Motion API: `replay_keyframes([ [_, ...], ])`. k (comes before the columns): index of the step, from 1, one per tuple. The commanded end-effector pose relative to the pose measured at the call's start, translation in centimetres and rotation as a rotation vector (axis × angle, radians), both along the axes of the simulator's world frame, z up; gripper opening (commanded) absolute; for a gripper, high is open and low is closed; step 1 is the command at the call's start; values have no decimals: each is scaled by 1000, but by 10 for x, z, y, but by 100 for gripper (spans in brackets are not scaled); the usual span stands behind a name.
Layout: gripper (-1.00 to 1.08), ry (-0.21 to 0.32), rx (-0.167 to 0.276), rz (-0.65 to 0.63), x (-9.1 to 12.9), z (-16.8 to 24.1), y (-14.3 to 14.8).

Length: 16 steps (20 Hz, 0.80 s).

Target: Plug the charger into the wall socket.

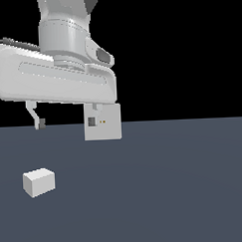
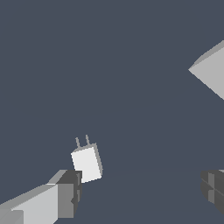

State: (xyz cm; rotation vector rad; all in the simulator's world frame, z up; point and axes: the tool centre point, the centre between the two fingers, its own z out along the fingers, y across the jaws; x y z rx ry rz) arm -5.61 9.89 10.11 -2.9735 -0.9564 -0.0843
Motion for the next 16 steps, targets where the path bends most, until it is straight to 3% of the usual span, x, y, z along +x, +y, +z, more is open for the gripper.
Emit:
replay_keyframes([
  [1,100,-6,5,79,-12,-11,11],
  [9,100,-15,15,235,-39,-33,30],
  [16,100,-15,16,264,-45,-38,33],
])
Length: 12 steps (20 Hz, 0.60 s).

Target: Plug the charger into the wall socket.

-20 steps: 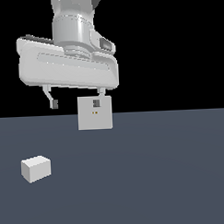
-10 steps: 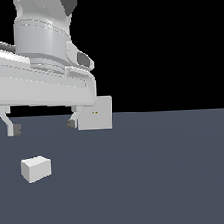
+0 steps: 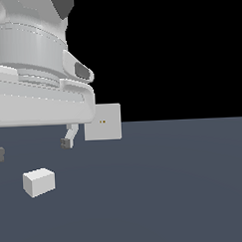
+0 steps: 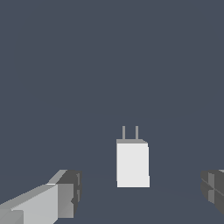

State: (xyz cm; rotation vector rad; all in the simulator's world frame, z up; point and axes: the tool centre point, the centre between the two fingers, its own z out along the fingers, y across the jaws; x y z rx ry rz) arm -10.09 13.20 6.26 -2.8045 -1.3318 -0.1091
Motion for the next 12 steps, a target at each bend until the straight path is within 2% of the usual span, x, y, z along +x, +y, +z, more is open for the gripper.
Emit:
replay_keyframes([
  [1,100,-1,0,0,0,0,0],
  [12,100,-1,-1,5,-1,-38,0],
])
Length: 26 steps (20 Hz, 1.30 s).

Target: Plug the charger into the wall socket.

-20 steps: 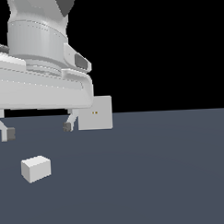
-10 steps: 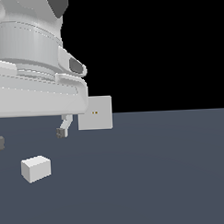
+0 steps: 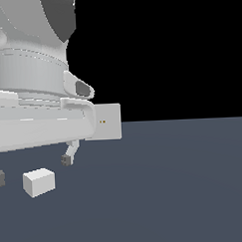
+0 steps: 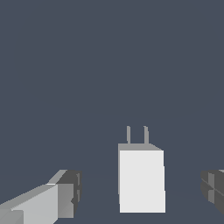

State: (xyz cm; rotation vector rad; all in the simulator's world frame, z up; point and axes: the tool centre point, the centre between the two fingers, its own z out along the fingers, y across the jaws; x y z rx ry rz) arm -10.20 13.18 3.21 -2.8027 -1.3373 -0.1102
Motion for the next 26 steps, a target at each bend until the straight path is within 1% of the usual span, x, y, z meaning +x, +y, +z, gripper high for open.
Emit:
replay_keyframes([
  [1,100,0,0,1,0,-11,0],
  [7,100,-1,0,2,0,-20,0],
  [8,-100,-1,0,2,0,-20,0],
  [20,-100,-1,-1,-2,0,-20,0],
  [26,-100,-1,0,-60,7,-14,-1],
])
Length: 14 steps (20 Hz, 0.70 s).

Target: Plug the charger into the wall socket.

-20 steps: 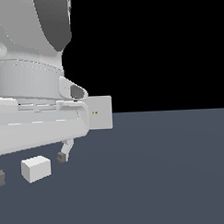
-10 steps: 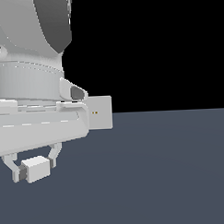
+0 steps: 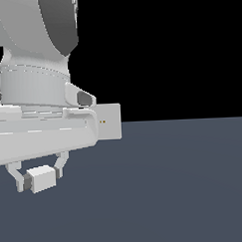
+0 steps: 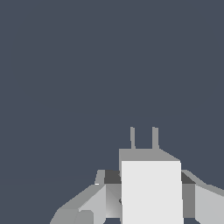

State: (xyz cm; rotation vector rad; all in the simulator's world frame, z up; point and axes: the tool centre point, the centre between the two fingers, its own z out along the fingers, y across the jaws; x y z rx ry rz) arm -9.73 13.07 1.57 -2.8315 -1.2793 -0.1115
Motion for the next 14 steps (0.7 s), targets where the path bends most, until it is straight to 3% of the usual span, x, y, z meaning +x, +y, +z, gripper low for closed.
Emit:
replay_keyframes([
  [1,-100,-1,1,-34,4,3,-1],
  [14,-100,-1,3,-400,43,36,-17],
])
